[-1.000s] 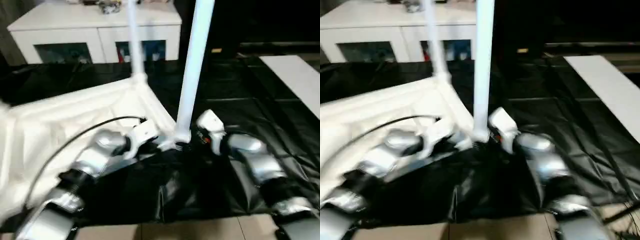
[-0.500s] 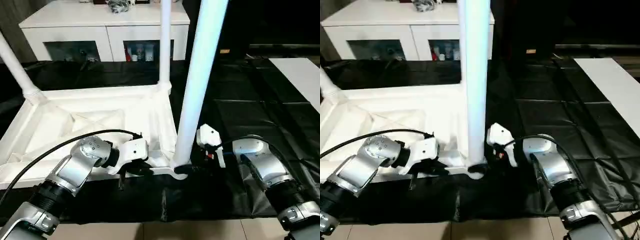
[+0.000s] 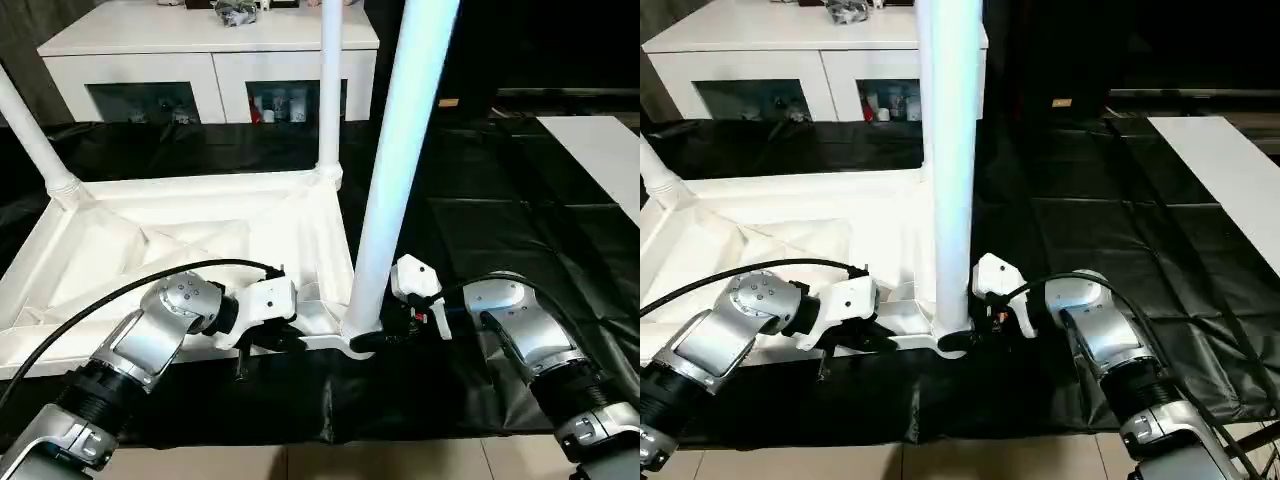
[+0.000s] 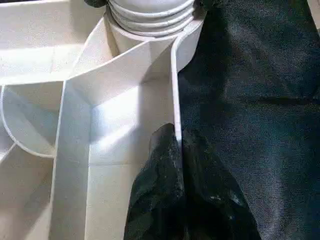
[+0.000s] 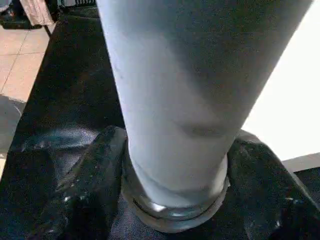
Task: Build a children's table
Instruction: Rotate leg to tighten
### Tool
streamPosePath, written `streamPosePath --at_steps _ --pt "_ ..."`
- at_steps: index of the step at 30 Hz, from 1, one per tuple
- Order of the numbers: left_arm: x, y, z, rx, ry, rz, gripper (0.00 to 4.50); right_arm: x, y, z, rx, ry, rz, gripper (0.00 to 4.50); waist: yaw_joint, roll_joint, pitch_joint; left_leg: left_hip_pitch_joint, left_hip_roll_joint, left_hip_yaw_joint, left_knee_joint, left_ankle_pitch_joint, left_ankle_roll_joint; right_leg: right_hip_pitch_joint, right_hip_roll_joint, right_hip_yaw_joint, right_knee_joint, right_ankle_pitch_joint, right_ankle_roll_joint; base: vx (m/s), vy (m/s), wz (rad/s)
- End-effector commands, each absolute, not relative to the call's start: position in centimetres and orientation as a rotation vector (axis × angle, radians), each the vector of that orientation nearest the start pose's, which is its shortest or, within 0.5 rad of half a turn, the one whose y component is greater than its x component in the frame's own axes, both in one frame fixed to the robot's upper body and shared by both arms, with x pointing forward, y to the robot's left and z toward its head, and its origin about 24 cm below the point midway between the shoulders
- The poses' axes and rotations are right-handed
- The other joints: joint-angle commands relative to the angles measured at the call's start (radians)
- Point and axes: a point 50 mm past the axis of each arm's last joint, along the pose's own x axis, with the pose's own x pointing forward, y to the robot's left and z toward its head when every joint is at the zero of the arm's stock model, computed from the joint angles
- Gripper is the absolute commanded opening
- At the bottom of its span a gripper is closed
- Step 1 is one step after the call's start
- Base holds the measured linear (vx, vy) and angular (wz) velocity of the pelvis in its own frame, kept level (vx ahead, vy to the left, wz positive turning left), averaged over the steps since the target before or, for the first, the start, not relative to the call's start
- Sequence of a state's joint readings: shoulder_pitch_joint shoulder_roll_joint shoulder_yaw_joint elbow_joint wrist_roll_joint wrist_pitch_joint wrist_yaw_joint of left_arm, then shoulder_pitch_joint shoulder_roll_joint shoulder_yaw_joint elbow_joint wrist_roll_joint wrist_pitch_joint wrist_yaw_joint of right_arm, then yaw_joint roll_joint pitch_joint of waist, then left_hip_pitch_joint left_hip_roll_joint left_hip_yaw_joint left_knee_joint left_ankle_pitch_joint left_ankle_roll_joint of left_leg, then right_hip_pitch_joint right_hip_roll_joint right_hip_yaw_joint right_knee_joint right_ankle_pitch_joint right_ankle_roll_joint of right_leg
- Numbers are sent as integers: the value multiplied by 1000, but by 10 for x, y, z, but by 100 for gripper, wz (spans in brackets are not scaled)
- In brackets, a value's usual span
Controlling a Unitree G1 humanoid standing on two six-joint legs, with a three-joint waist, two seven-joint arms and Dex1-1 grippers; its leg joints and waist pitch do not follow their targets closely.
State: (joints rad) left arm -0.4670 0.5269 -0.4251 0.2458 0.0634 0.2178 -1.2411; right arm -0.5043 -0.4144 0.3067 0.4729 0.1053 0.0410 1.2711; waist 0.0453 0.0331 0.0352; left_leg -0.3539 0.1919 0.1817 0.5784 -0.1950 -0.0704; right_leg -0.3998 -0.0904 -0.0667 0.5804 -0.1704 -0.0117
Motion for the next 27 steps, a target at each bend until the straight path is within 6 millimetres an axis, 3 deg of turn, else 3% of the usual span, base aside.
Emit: streamPosePath --at_steps 1,4,7,8,9,10,13,14,15,17,18,20,21,22,24,25,26,27 --pt "275 145 40 638 649 -1457 0 300 -137 56 -358 359 1433 265 0 0 -55 1 36 -7 -65 -195 68 52 -44 37 -47 -147 -261 0 0 0" --pt "274 146 39 636 663 -1461 0 300 -136 55 -356 361 1432 264 0 0 -56 2 35 -7 -65 -198 68 52 -45 37 -48 -153 -260 0 0 0" --pt "282 146 34 656 668 -1357 0 309 -131 44 -361 362 1255 262 -5 -1 -51 -1 33 -7 -67 -210 59 49 -43 37 -50 -175 -257 0 0 0" --pt "284 145 33 658 664 -1337 0 311 -131 42 -363 363 1226 262 -8 -4 -47 -1 33 -8 -71 -228 48 48 -44 37 -54 -214 -247 0 0 0" --pt "287 143 32 651 657 -1302 0 313 -129 39 -354 366 1180 262 -12 -4 -41 3 29 -10 -74 -288 29 47 -46 35 -65 -338 -215 -59 -9 -3" --pt "288 143 32 649 655 -1292 0 313 -129 39 -352 367 1166 262 -13 -6 -42 7 29 -11 -73 -308 21 46 -48 36 -69 -387 -198 -50 -9 -1" --pt "317 123 26 511 603 -979 0 323 -111 26 -212 385 881 261 -21 -6 -33 26 20 -14 -68 -374 -9 26 -47 33 -98 -584 -125 -56 -3 1" --pt "319 121 26 497 605 -953 0 323 -110 25 -202 388 855 261 -23 -8 -34 28 19 -16 -69 -382 -13 25 -45 31 -98 -599 -114 -59 4 1" --pt "323 118 25 476 612 -899 0 324 -106 23 -169 396 801 261 -23 -10 -34 23 19 -25 -74 -404 -11 30 -48 23 -101 -636 -85 -59 23 -5" --pt "329 113 23 465 624 -836 0 326 -102 20 -147 415 715 261 -31 -3 -34 19 19 -32 -77 -435 -11 31 -48 16 -107 -643 -63 -52 39 -10" --pt "334 108 22 454 626 -785 0 329 -102 15 -161 446 600 261 -37 -4 -31 21 16 -34 -79 -461 -11 26 -45 13 -114 -652 -54 0 0 0" --pt "341 101 22 448 619 -733 0 334 -100 11 -188 451 465 261 -49 0 -28 39 9 -36 -71 -522 -12 9 -42 1 -132 -694 -41 0 0 0" --pt "342 100 22 449 618 -726 0 335 -98 10 -188 450 454 261 -64 4 -26 53 6 -41 -66 -581 -7 6 -37 -23 -149 -714 -21 -57 38 0" --pt "342 100 22 450 618 -726 0 335 -98 10 -188 450 453 261 -73 10 -24 47 10 -49 -74 -615 5 23 -37 -39 -155 -690 -7 -38 54 -5" --pt "345 98 21 461 619 -709 0 339 -94 12 -200 434 409 259 -83 30 -20 47 24 -60 -94 -691 5 40 -37 -58 -151 -616 -11 -27 60 -4" --pt "345 97 21 464 619 -708 0 341 -93 13 -183 431 392 259 -92 32 -17 39 34 -68 -111 -752 -1 57 -35 -64 -135 -557 -20 -17 59 1" --pt "345 97 20 466 621 -715 0 342 -91 15 -169 426 392 259 -90 36 -16 32 41 -72 -124 -787 -7 67 -36 -60 -113 -521 -28 -17 59 1" --pt "345 97 20 468 622 -720 0 343 -90 16 -160 422 392 259 -88 34 -12 27 48 -67 -144 -842 -21 75 -34 -57 -94 -499 -38 0 0 0"
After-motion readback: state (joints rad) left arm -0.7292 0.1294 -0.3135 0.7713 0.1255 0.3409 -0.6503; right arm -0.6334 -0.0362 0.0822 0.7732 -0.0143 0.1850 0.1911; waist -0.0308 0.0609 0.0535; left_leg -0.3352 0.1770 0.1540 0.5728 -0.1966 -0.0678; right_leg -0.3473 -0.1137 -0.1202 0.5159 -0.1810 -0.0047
